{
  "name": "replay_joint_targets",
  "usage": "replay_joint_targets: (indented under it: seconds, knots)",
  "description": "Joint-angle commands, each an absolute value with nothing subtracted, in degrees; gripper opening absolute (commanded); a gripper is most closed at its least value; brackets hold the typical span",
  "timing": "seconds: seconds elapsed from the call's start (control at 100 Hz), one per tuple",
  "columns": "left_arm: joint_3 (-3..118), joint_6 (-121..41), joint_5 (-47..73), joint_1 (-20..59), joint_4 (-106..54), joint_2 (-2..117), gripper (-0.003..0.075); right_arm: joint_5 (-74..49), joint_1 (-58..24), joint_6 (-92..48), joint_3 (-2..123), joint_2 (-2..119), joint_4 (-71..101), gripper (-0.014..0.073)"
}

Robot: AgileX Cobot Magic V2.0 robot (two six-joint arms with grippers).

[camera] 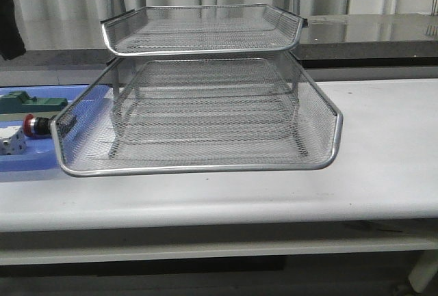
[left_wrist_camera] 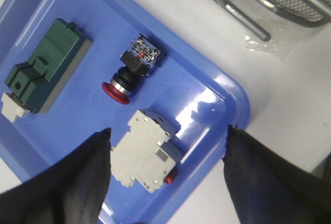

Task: Place button on rack with both arms
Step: 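Lower the left gripper onto the red button in the blue tray and grasp it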

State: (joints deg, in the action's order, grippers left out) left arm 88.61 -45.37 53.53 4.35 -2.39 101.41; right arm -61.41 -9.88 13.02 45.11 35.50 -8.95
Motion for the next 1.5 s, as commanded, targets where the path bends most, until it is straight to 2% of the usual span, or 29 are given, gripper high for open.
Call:
replay_joint_targets:
  seconds: [0.0, 0.2, 0.43, 1.49]
  knots:
    - [94.2, -46.6, 52.7, 4.5, -2.5, 103.3, 0.045, -58.7, -9.7, 12.7, 47.1, 35.6, -10.2, -0.0068]
    - [102.7, -47.5, 57.6, 4.5, 0.0, 112.4, 0.045, -58.7, -9.7, 12.7, 47.1, 35.6, -10.2, -0.0068]
    - [107.3, -49.3, 57.5, 3.9, 0.0, 117.7, 0.045, -58.7, -9.7, 12.7, 47.1, 35.6, -10.2, -0.0068]
    - [116.0, -51.8, 56.1, 2.3, -2.6, 131.3, 0.045, -58.7, -9.7, 12.7, 47.1, 35.6, -10.2, -0.0068]
